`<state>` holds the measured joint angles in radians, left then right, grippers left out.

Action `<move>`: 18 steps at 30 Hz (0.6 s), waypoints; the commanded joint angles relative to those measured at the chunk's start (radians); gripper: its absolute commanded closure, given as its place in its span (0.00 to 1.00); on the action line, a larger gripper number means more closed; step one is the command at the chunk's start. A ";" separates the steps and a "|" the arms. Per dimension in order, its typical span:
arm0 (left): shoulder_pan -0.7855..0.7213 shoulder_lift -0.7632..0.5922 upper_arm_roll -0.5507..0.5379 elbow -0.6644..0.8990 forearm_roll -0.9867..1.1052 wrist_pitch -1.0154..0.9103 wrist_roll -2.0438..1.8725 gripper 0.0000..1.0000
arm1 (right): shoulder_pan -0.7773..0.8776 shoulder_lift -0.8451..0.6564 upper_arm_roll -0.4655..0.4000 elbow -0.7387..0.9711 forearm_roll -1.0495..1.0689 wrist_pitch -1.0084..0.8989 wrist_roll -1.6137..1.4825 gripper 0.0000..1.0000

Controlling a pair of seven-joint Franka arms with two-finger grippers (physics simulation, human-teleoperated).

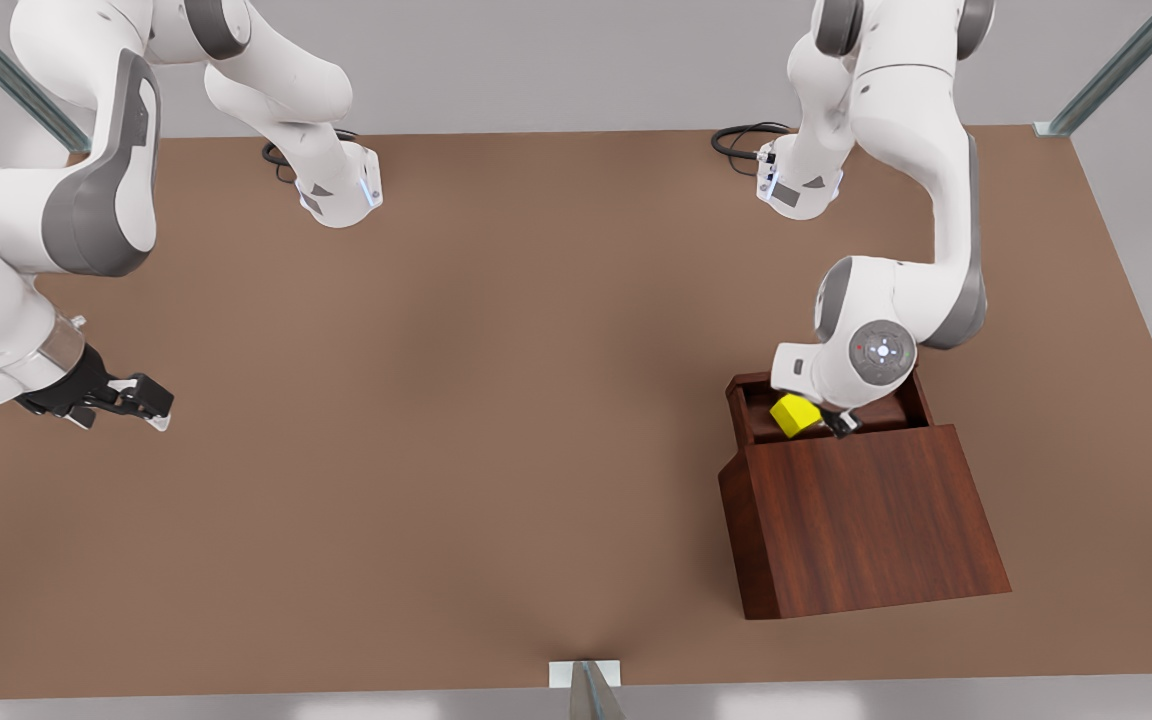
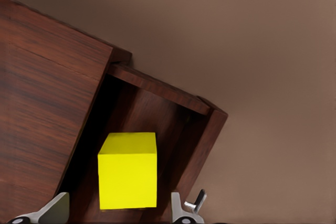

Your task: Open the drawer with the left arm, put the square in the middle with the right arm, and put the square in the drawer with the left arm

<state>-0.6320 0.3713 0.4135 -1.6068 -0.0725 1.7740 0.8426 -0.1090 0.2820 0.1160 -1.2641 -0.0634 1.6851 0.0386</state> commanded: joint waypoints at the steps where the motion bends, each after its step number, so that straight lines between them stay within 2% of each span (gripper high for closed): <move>1: 0.002 0.004 0.014 0.082 -0.006 -0.169 -0.319 0.00 | 0.000 -0.001 -0.001 0.000 0.000 -0.002 0.004 0.00; 6: 0.008 0.041 0.113 0.257 -0.033 -0.182 -0.733 0.00 | 0.000 0.000 0.001 0.000 0.000 0.001 0.004 0.00; 7: 0.082 0.046 0.079 0.295 -0.035 -0.182 -0.808 0.00 | 0.000 0.000 0.001 0.000 0.000 -0.001 0.004 0.00; 8: 0.313 0.034 -0.198 0.355 0.048 -0.174 -0.968 0.00 | 0.000 0.000 0.001 0.000 0.000 -0.001 0.004 0.00; 9: 0.431 0.024 -0.381 0.370 0.163 -0.173 -1.042 0.00 | 0.000 0.000 -0.001 0.000 0.000 -0.001 0.004 0.00; 10: 0.528 0.015 -0.525 0.370 0.257 -0.168 -1.097 0.00 | 0.000 -0.001 0.001 0.000 0.000 -0.002 0.004 0.00; 11: 0.591 0.001 -0.596 0.367 0.273 -0.163 -1.106 0.00 | 0.000 -0.001 0.001 0.002 0.000 -0.004 0.004 0.00; 16: 0.618 -0.077 -0.618 0.304 0.277 -0.080 -1.180 0.00 | 0.000 -0.003 0.001 0.002 -0.001 -0.005 0.003 0.00; 18: 0.618 -0.083 -0.618 0.303 0.275 -0.079 -1.327 0.00 | 0.000 -0.003 -0.001 0.002 -0.001 -0.004 0.004 0.00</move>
<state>-0.0148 0.2942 -0.2026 -1.3015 0.1840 1.6682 0.2001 -0.1092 0.2814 0.1155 -1.2630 -0.0640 1.6811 0.0411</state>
